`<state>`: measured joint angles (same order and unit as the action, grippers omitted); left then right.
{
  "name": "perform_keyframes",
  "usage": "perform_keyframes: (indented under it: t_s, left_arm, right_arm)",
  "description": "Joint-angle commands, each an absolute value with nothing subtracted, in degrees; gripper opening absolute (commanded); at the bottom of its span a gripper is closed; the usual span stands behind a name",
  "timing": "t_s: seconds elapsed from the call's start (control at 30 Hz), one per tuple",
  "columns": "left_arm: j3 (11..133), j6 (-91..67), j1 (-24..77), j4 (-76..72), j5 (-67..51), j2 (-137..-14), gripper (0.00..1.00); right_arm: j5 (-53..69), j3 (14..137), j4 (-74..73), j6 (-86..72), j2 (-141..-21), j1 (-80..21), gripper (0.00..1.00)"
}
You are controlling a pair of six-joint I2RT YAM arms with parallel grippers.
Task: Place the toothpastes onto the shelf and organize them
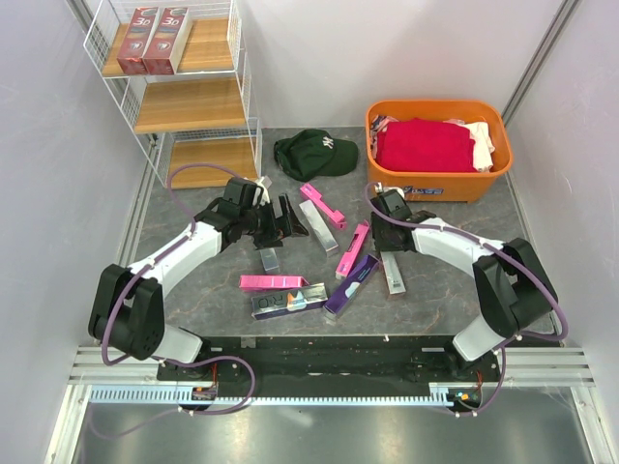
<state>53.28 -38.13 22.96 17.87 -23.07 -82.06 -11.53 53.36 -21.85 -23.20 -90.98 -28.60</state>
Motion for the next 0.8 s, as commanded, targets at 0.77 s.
perform_keyframes:
  t_s: [0.77]
  left_arm:
    - [62.40,-39.55,19.78,16.44,-29.88,-76.11,0.99]
  right_arm:
    - [-11.69,74.09,-4.32,-31.90,-79.11,-26.19,0.34]
